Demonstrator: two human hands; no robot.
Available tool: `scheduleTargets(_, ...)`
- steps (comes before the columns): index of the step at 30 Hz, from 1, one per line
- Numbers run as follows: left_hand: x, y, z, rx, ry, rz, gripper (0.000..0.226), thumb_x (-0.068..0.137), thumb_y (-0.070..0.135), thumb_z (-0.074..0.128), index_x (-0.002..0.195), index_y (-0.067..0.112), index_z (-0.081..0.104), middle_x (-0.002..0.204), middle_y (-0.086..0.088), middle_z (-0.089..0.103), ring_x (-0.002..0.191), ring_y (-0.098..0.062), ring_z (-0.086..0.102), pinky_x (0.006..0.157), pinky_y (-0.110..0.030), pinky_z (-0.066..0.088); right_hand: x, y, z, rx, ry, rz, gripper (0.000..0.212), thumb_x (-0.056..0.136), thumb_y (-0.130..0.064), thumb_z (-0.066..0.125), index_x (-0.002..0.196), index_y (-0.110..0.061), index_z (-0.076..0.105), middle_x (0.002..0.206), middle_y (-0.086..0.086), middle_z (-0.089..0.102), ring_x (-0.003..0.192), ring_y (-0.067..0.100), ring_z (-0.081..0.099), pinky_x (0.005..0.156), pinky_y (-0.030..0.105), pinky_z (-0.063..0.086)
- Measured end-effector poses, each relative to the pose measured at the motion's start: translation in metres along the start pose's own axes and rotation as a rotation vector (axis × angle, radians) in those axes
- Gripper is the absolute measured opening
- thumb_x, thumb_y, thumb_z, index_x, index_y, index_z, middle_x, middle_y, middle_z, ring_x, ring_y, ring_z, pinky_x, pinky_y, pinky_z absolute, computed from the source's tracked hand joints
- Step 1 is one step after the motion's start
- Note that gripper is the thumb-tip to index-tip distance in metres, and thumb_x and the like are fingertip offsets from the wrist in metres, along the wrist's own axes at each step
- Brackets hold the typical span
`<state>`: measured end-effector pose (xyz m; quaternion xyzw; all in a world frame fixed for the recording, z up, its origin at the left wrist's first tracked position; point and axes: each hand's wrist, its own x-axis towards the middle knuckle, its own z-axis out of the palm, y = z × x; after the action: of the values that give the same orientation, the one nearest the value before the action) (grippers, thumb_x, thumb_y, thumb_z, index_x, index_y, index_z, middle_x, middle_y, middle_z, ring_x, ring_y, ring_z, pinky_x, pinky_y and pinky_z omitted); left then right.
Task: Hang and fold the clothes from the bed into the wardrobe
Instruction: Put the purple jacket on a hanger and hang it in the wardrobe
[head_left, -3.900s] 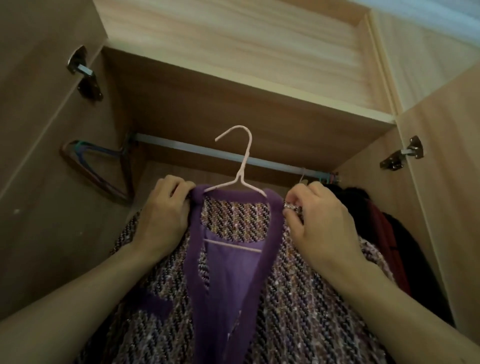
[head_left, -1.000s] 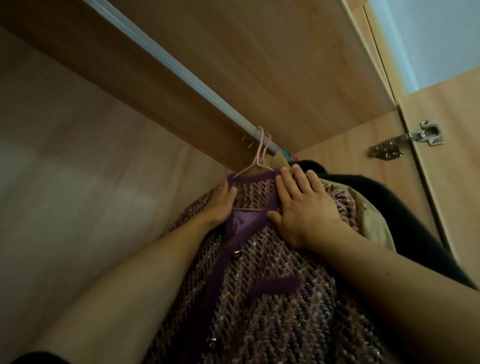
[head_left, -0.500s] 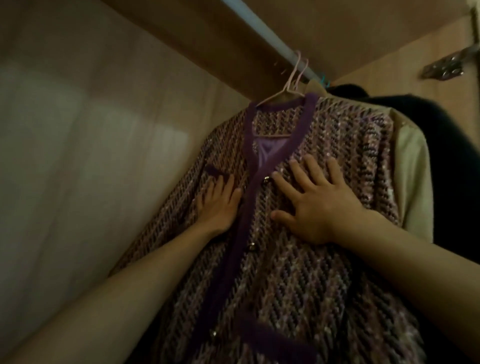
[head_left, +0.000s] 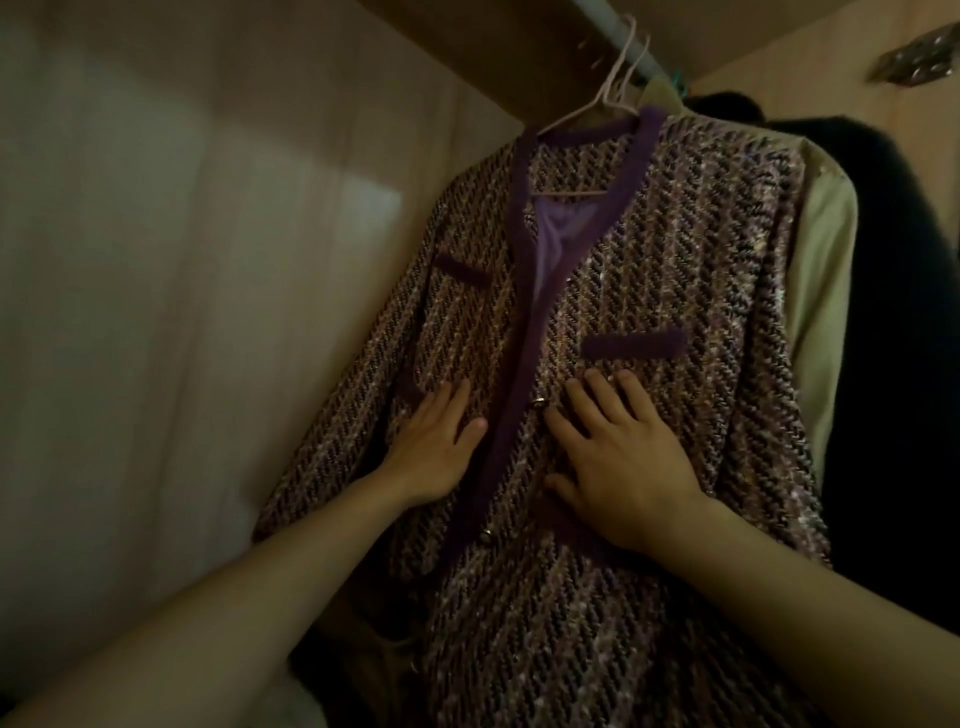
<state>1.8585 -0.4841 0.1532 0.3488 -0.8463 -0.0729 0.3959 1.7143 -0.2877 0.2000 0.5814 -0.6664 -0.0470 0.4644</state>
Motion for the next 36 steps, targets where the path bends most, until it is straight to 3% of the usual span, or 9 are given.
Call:
scheduleTargets(4, -0.034, -0.005, -0.02, -0.042, 0.036, 0.012, 0.077, 0.09, 0.073, 0.011, 0.156, 0.037, -0.007, 0.166, 0.009, -0.007, 0.153, -0.014, -0.007, 0.125, -0.044, 0.004, -0.006, -0.016, -0.018, 0.163, 0.087, -0.004, 0.07, 0.097, -0.064, 0.011, 0.153, -0.025, 0.027, 0.163, 0.007, 0.018, 0.152, 0.031, 0.005, 0.122, 0.052, -0.002)
scheduleTargets(9, -0.065, -0.016, -0.058, 0.013, 0.106, -0.024, 0.078, 0.091, 0.072, 0.013, 0.158, 0.034, 0.001, 0.167, 0.005, 0.003, 0.153, -0.014, 0.003, 0.125, -0.04, 0.007, -0.01, -0.034, -0.033, 0.296, 0.131, -0.034, 0.078, 0.092, -0.066, -0.001, 0.155, -0.027, 0.022, 0.164, 0.007, 0.015, 0.152, 0.03, 0.003, 0.122, 0.051, -0.002)
scheduleTargets(15, -0.105, -0.011, -0.105, 0.124, 0.169, -0.018, 0.094, 0.085, 0.084, 0.007, 0.159, 0.027, 0.011, 0.165, 0.002, 0.018, 0.151, -0.017, 0.019, 0.123, -0.039, 0.017, -0.021, -0.041, -0.044, 0.38, 0.204, -0.057, 0.07, 0.097, -0.064, 0.01, 0.155, -0.027, 0.022, 0.164, 0.008, 0.013, 0.151, 0.033, 0.002, 0.122, 0.052, 0.0)
scheduleTargets(19, -0.139, 0.019, -0.131, 0.257, 0.205, -0.032, 0.094, 0.085, 0.083, 0.005, 0.159, 0.025, 0.01, 0.164, 0.002, 0.019, 0.15, -0.018, 0.019, 0.12, -0.032, 0.013, -0.034, -0.036, -0.052, 0.445, 0.261, -0.097, 0.066, 0.099, -0.062, 0.015, 0.154, -0.027, 0.024, 0.164, 0.008, 0.014, 0.151, 0.034, 0.003, 0.121, 0.051, -0.001)
scheduleTargets(27, -0.214, 0.115, -0.14, 0.528, 0.181, -0.091, 0.085, 0.089, 0.071, 0.007, 0.159, 0.024, 0.009, 0.165, -0.002, 0.018, 0.15, -0.02, 0.017, 0.123, -0.041, 0.017, -0.086, -0.015, -0.063, 0.591, 0.297, -0.171, 0.063, 0.1, -0.06, 0.019, 0.154, -0.027, 0.024, 0.164, 0.009, 0.014, 0.151, 0.034, 0.005, 0.121, 0.051, 0.011)
scheduleTargets(36, -0.302, 0.189, -0.15, 0.672, 0.056, -0.257, 0.082, 0.089, 0.076, 0.006, 0.159, 0.031, 0.005, 0.166, -0.002, 0.01, 0.151, -0.022, 0.014, 0.119, -0.053, 0.02, -0.148, -0.016, -0.082, 0.757, 0.287, -0.251, 0.062, 0.1, -0.058, 0.025, 0.154, -0.026, 0.024, 0.163, 0.008, 0.017, 0.15, 0.03, 0.011, 0.119, 0.048, 0.016)
